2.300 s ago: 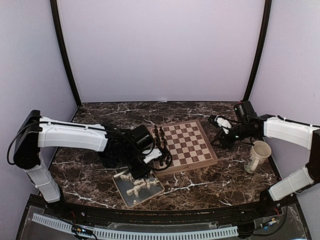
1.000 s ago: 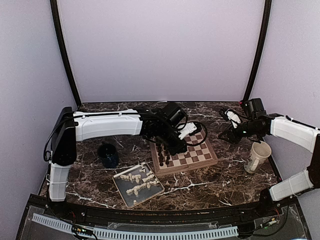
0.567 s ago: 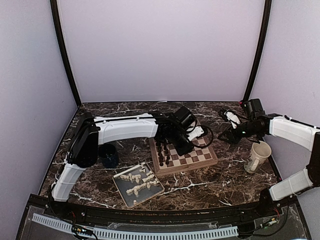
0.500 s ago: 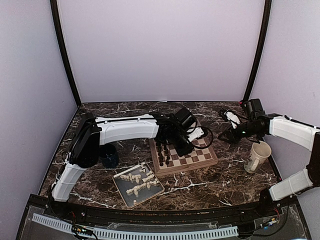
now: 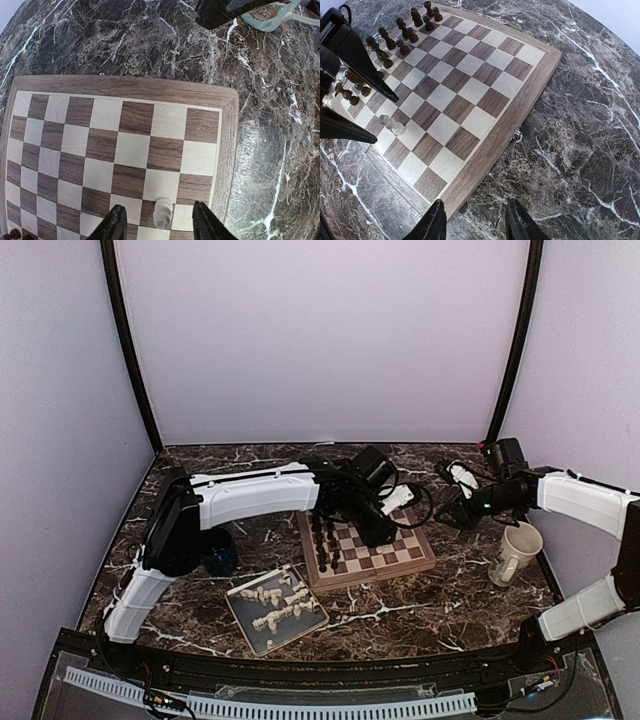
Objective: Set up the chess pieces on the board
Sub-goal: Place the bishop on the chessboard, then pick up the bishop from the chessboard.
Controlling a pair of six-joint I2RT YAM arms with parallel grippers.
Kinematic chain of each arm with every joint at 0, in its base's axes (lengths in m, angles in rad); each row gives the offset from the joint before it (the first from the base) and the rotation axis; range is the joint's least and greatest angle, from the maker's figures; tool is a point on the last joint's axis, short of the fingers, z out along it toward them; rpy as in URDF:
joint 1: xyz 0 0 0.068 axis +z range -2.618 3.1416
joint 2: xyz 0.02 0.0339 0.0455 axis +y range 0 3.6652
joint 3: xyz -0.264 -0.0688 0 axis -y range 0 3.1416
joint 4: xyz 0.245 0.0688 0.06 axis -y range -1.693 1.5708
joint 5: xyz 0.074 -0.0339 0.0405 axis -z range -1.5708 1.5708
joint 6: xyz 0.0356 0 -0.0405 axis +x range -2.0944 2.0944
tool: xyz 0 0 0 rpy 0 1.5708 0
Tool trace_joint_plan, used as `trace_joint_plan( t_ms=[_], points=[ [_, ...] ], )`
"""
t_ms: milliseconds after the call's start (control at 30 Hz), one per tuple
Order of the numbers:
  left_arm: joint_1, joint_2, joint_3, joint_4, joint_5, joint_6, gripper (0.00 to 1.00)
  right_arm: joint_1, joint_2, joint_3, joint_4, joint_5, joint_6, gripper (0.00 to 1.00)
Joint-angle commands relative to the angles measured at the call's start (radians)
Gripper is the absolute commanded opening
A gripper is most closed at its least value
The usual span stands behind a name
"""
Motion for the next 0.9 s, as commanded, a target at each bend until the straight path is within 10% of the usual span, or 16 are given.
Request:
trace_joint_plan(
  t_ms=[0, 467, 867],
  points=[
    [0.031, -0.159, -0.04, -0.024, 0.036, -0.036, 0.48, 0.03, 0.012, 0.053, -0.026, -0.039, -0.055, 0.42],
    [0.323, -0.752, -0.801, 0.408, -0.028, -0.225, 0.48, 0.29, 0.321, 0.304, -0.143, -0.061, -0.093, 0.4],
    [0.371, -0.805, -0.9, 0.465, -0.035, -0.212, 0.49, 0.37, 0.471, 0.421, -0.227, -0.032, -0.087, 0.4]
  ],
)
